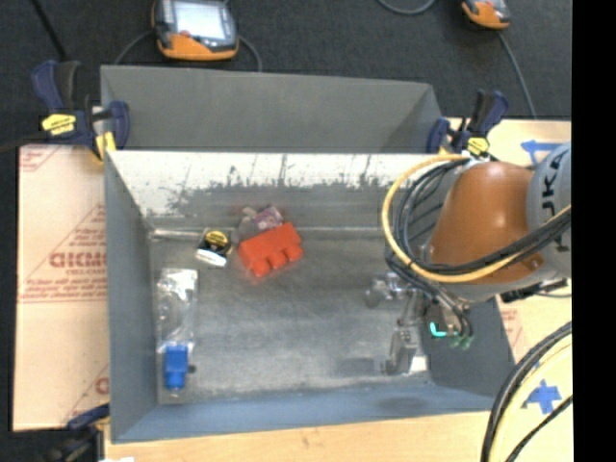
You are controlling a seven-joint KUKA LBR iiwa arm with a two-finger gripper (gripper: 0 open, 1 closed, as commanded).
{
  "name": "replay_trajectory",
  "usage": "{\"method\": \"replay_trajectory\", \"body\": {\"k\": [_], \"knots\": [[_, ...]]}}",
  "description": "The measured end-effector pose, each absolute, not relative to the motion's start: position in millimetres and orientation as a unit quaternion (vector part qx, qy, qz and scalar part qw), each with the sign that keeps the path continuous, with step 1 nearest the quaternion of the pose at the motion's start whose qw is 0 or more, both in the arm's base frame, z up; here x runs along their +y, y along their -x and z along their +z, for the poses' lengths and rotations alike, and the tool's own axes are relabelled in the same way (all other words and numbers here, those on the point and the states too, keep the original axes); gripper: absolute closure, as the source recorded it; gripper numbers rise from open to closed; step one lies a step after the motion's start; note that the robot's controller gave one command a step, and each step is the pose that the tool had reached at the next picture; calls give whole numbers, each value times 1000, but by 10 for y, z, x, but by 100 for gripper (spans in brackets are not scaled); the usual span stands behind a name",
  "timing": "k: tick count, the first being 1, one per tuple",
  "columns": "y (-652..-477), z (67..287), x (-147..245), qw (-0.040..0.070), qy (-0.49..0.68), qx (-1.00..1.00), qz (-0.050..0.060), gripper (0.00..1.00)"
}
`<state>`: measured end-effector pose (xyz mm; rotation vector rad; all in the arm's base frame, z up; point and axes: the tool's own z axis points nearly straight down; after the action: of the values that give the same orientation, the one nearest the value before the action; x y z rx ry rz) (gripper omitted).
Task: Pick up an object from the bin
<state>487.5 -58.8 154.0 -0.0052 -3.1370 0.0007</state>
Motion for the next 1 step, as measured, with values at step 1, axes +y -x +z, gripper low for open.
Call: {"method": "replay_trajectory", "body": {"k": [1], "knots": [[-4785, 706, -748, -9, -45, -999, 1, 0]]}}
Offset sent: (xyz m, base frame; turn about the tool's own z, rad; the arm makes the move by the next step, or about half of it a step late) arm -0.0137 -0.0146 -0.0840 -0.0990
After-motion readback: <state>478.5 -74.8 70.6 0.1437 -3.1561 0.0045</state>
